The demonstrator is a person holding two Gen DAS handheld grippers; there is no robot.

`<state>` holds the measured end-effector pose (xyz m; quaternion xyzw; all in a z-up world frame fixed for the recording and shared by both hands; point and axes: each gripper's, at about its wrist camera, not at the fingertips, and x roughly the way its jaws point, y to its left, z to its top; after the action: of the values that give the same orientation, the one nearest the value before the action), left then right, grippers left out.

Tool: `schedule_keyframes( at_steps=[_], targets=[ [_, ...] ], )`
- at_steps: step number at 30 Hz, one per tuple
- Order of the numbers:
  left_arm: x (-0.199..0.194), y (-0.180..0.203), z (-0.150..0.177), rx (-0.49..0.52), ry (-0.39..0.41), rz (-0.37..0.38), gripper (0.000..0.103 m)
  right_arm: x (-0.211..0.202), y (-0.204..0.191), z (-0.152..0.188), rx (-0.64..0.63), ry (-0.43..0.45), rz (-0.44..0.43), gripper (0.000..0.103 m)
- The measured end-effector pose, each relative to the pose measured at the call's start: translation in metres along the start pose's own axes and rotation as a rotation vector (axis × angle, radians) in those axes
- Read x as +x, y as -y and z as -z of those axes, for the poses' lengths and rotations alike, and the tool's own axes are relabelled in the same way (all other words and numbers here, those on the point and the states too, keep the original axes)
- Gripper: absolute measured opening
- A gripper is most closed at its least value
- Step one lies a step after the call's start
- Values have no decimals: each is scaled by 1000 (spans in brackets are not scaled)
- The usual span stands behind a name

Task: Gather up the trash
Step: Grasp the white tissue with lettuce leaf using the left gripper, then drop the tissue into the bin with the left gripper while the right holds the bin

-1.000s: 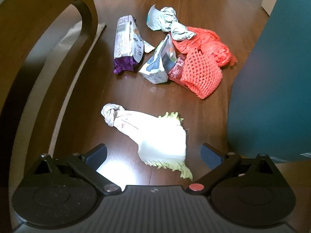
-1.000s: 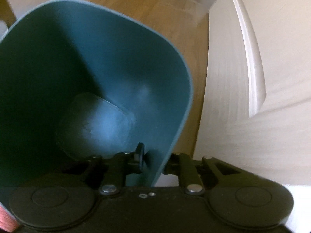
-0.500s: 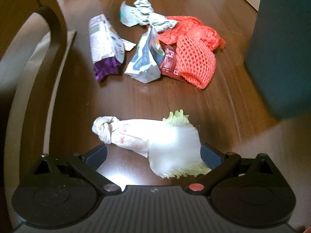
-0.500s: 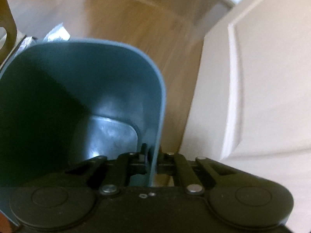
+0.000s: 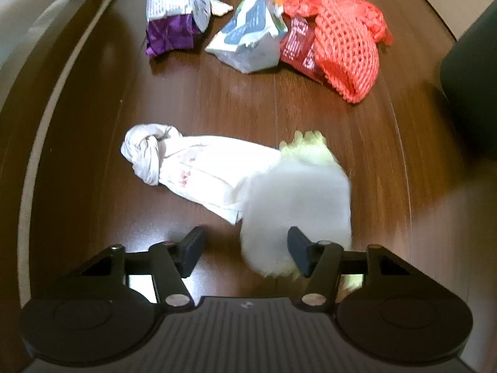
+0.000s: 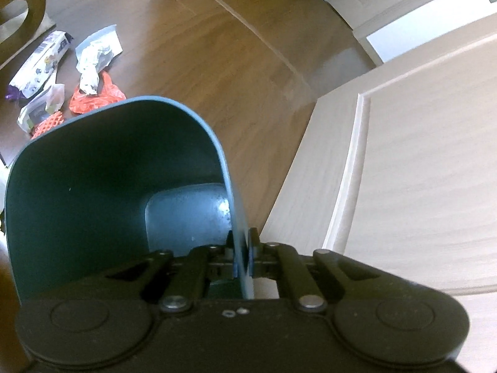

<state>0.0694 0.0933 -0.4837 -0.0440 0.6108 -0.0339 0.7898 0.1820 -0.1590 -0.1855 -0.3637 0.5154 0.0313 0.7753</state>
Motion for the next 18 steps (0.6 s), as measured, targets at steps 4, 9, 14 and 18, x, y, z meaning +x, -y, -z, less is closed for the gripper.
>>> schedule_keyframes(
  at_steps=[4,9,14,18],
  targets=[
    [-2,4,-5,-46,0,25,26,-1,-3,3,15,-2,-6,5],
    [-15,5,-1,-52,30,42,8,-6,4,4,30,24,-23,6],
    [-34,3,-1,-78,45,34,6,-9,8,4,27,57,-49,6],
    [-61,4,-8,-66,91,29,6,-10,7,3,12,76,-64,5]
  ],
)
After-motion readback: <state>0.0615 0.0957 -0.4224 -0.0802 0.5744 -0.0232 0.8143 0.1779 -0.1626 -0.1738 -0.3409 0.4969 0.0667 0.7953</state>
